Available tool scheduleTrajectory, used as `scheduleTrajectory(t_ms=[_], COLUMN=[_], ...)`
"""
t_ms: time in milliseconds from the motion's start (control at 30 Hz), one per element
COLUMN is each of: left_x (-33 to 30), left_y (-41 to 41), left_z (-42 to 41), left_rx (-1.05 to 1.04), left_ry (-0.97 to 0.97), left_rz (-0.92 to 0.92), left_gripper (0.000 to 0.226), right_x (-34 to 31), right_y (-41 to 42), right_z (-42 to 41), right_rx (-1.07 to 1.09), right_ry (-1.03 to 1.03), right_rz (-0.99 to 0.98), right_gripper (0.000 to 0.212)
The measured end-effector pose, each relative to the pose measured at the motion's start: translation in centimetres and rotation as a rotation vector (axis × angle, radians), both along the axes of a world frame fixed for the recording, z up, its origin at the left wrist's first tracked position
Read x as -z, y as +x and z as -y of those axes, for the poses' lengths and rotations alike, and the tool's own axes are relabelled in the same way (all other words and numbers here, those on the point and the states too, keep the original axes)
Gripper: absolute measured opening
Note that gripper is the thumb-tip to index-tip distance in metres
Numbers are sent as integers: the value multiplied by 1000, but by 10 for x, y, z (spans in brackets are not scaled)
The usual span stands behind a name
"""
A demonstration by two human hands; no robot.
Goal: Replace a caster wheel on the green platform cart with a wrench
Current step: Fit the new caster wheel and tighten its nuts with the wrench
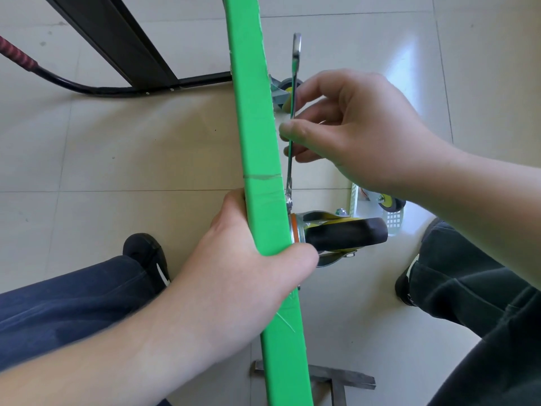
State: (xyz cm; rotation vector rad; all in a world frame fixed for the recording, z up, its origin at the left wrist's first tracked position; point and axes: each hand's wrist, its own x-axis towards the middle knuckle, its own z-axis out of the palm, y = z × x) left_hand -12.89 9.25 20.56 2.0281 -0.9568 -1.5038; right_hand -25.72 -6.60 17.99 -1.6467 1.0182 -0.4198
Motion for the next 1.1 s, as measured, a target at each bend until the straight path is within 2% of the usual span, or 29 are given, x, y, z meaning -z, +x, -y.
scheduleTrajectory(t_ms=[400, 600, 867, 1100], left_x=[-2, 1, 4, 4], left_y=[0, -5, -5, -4], left_z=[0, -2, -3, -2], left_rx=[-10, -6, -7, -4], left_ry=[25, -57, -69, -72], left_rz=[23, 77, 97, 86], left_gripper=[37, 67, 68, 70], right_x=[4, 11, 25, 37], right_y=[6, 6, 10, 13], right_z=[-1, 4, 4, 7], right_rx=[-6, 49, 76, 149], right_ry=[103, 167, 231, 391], right_rz=[6, -16, -70, -69], right_gripper=[18, 17, 21, 17])
